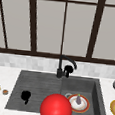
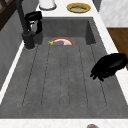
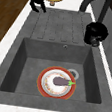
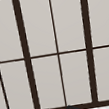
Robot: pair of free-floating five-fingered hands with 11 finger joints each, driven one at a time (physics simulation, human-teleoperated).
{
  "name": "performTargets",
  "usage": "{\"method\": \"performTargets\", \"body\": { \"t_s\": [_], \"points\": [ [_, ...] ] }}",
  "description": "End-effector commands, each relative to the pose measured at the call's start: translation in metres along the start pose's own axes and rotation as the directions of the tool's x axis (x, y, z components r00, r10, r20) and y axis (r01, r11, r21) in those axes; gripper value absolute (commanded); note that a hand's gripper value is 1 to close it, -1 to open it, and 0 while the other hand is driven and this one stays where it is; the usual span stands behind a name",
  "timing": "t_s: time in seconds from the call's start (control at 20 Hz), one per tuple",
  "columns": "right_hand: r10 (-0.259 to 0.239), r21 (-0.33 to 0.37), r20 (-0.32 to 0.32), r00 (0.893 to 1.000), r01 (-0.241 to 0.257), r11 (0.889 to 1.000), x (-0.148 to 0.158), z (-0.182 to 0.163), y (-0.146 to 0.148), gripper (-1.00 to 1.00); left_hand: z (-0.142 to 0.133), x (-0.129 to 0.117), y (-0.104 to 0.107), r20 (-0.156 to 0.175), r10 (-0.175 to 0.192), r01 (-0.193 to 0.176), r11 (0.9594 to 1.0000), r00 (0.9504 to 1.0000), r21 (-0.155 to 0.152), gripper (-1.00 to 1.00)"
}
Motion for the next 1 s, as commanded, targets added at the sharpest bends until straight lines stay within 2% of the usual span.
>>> {"method": "performTargets", "body": {
  "t_s": [0.0, 0.95],
  "points": [
    [-0.067, -0.015, -0.019, 0.998, 0.066, 0.998, -0.0147, 0.0142, 0.0177, 1.0, 0.0, 0.0, 0.0, 0.0, 0.0, 0.0, 1.0, 1.0, 0.0, 0.0],
    [-0.147, -0.052, 0.012, 0.989, 0.147, 0.988, -0.022, 0.0146, 0.0205, 1.0, 0.0, 0.0, 0.0, 0.0, 0.0, 0.0, 1.0, 1.0, 0.0, 0.0]
  ]
}}
